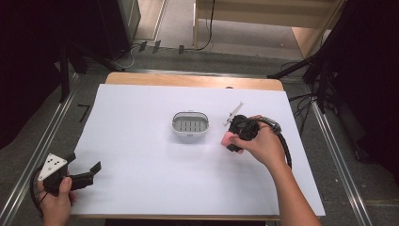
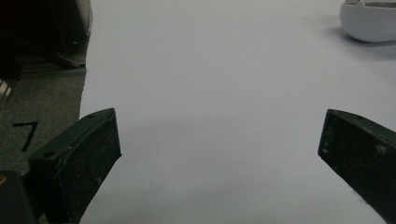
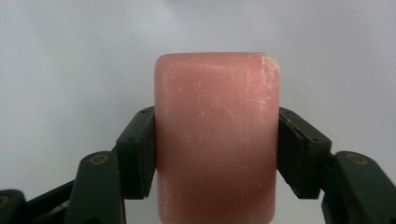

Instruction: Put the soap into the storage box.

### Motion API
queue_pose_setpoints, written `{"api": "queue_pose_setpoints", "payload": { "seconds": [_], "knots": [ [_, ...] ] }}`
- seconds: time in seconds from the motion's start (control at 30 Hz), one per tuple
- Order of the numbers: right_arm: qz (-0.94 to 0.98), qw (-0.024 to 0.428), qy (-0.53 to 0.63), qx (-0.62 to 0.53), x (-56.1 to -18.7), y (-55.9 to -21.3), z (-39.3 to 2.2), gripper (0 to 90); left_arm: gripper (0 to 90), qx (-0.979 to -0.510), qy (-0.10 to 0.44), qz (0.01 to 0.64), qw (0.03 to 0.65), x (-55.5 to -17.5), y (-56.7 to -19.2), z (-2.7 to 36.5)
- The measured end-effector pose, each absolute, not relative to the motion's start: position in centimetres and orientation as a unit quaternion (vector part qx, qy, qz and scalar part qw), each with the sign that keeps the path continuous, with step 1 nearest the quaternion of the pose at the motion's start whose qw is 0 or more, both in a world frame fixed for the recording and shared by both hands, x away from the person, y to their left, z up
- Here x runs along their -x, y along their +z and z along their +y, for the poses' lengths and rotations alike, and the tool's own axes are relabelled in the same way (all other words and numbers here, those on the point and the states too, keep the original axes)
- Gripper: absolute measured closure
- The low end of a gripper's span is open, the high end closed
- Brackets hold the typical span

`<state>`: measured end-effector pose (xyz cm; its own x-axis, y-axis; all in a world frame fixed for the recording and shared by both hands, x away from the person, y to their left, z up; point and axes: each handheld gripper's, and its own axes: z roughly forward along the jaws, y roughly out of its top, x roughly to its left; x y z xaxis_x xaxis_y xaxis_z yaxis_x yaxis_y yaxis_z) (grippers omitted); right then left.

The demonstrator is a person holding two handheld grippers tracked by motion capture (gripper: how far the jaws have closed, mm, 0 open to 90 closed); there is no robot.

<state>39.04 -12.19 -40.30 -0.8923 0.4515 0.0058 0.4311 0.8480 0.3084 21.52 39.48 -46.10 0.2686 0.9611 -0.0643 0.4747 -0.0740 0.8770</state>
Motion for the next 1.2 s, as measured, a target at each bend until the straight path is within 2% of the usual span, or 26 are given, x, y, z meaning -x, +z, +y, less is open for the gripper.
{"api": "queue_pose_setpoints", "payload": {
  "seconds": [0.67,1.2],
  "knots": [
    [0.975,0.027,0.159,-0.152,-40.6,-38.9,-7.1,39.1,0.0,-0.675,0.289,0.531,0.424,-21.5,-46.1,39.4],
    [0.978,0.030,0.166,-0.121,-41.9,-37.8,-4.6,39.0,0.0,-0.674,0.288,0.532,0.423,-21.5,-46.1,39.5]
  ]
}}
